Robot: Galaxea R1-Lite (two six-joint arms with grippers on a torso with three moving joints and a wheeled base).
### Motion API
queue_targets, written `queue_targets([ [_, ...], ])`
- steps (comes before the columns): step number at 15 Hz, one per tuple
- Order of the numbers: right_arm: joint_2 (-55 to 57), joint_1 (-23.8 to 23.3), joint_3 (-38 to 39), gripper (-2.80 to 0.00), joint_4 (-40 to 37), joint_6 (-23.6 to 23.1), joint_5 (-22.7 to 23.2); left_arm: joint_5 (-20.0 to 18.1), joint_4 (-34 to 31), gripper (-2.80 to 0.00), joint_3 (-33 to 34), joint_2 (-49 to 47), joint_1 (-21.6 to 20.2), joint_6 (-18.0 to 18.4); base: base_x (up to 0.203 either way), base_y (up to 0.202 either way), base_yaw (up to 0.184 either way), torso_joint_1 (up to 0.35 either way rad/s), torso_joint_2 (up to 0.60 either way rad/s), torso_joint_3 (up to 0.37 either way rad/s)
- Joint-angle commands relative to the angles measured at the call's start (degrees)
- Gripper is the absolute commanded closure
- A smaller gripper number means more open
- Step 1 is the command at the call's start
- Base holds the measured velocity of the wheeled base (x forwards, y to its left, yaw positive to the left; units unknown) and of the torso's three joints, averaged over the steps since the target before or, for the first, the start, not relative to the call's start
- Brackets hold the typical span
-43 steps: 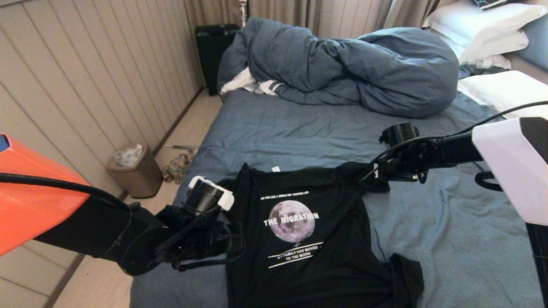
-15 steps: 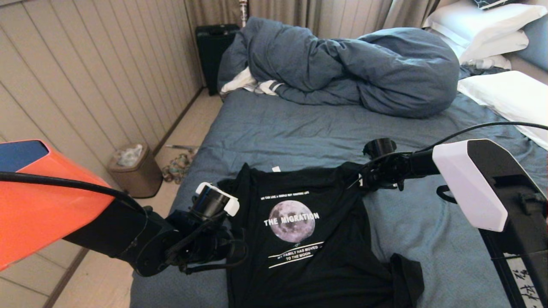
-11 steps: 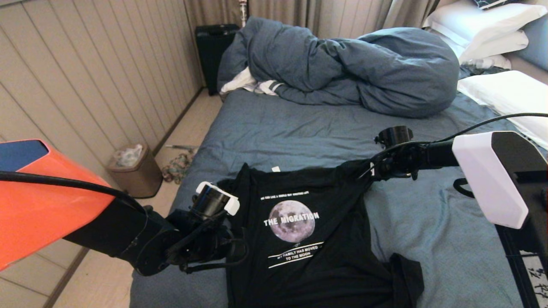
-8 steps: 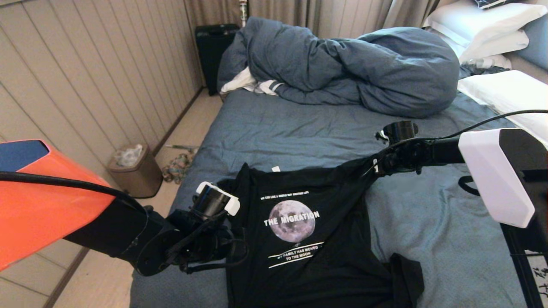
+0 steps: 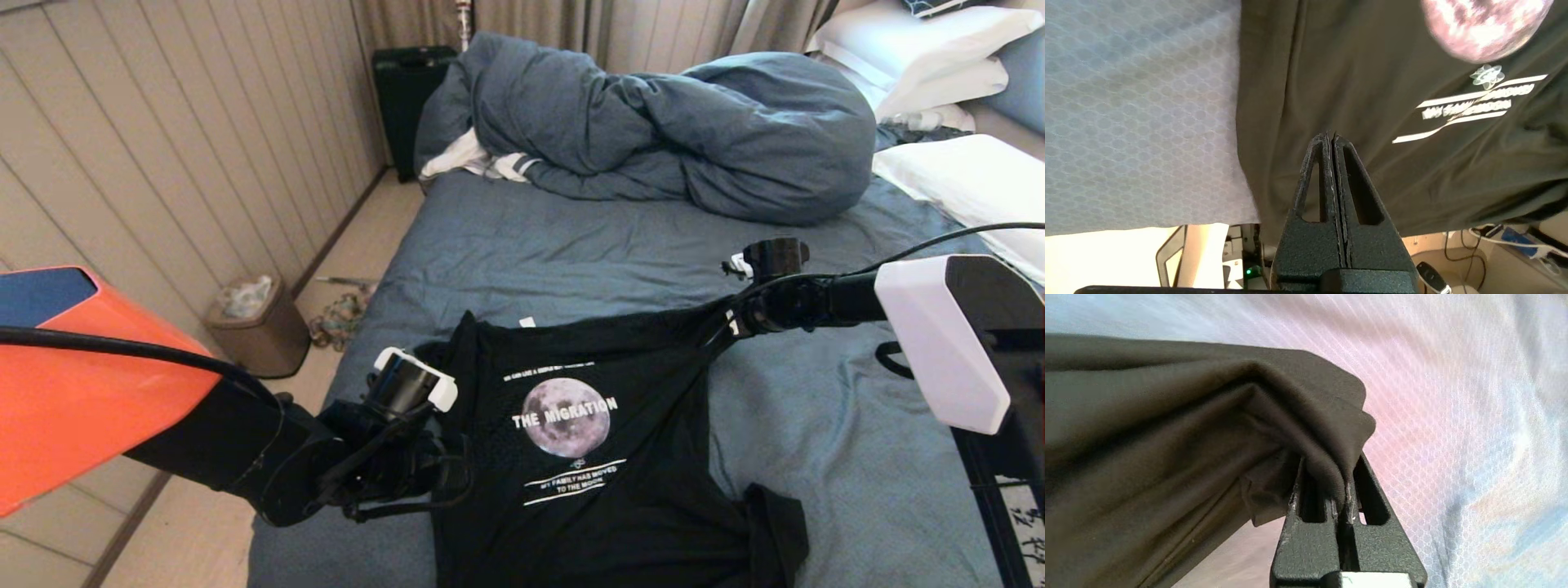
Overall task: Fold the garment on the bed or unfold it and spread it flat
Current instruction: Unford the black T-shirt
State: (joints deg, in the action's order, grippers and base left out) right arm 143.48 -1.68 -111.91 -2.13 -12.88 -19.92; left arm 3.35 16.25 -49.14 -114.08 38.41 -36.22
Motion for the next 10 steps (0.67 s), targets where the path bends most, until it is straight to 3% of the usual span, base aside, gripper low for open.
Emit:
queue_targets([
  [1, 1.17, -0.34, 0.11, 0.0, 0.02, 0.05, -0.03, 0.06, 0.1, 0.0, -0.08, -0.45, 0.0, -0.17, 0.0, 0.0, 0.0, 0.0, 0.0, 0.0],
  [2, 1.28, -0.35, 0.11, 0.0, 0.03, 0.05, -0.03, 0.01, 0.1, 0.0, -0.08, -0.77, 0.03, -0.17, 0.0, 0.0, 0.0, 0.0, 0.0, 0.0],
  [3, 1.54, -0.43, 0.11, -2.38, 0.34, 0.2, -0.04, -0.01, 0.1, 0.0, -0.17, -0.97, 0.08, -0.17, 0.0, 0.0, 0.0, 0.0, 0.0, 0.0],
  [4, 1.54, -0.34, 0.11, -2.8, 0.87, 0.55, 0.05, -0.01, 0.1, 0.0, -0.17, -0.97, 0.08, -0.17, 0.0, 0.0, 0.0, 0.0, 0.0, 0.0],
  [10, -2.96, -0.31, 2.68, -2.8, 0.41, 3.37, 1.47, -0.01, 0.06, 0.0, 0.43, 0.69, 0.43, -0.33, 0.0, 0.0, 0.0, 0.0, 0.0, 0.0],
])
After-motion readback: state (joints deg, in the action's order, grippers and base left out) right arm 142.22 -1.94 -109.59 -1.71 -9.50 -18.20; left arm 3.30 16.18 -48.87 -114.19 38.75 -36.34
